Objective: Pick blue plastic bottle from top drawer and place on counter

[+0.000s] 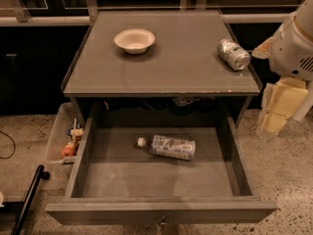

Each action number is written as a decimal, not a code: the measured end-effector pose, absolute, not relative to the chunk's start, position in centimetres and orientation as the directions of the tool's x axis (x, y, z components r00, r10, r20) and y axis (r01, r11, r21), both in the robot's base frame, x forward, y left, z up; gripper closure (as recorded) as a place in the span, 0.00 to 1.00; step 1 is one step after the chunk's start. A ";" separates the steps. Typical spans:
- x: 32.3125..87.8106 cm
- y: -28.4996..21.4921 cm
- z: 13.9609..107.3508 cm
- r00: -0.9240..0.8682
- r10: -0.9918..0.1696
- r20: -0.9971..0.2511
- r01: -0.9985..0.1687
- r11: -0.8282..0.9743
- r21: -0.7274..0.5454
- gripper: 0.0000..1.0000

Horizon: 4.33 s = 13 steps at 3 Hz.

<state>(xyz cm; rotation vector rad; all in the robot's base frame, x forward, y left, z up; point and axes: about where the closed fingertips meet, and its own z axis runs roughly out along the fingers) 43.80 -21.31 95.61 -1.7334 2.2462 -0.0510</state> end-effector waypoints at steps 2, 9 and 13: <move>43.8 -20.7 85.6 -0.228 -0.947 -0.226 -0.960 0.257 -0.108 0.00; 50.8 -11.2 70.1 -0.063 -0.795 -0.603 -0.949 0.235 -0.211 0.00; 55.5 -7.1 62.1 -0.135 -0.715 -0.686 -0.952 0.285 -0.110 0.00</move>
Offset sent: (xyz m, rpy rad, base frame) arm 0.0019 0.0068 -0.1613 0.0708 0.1174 0.0414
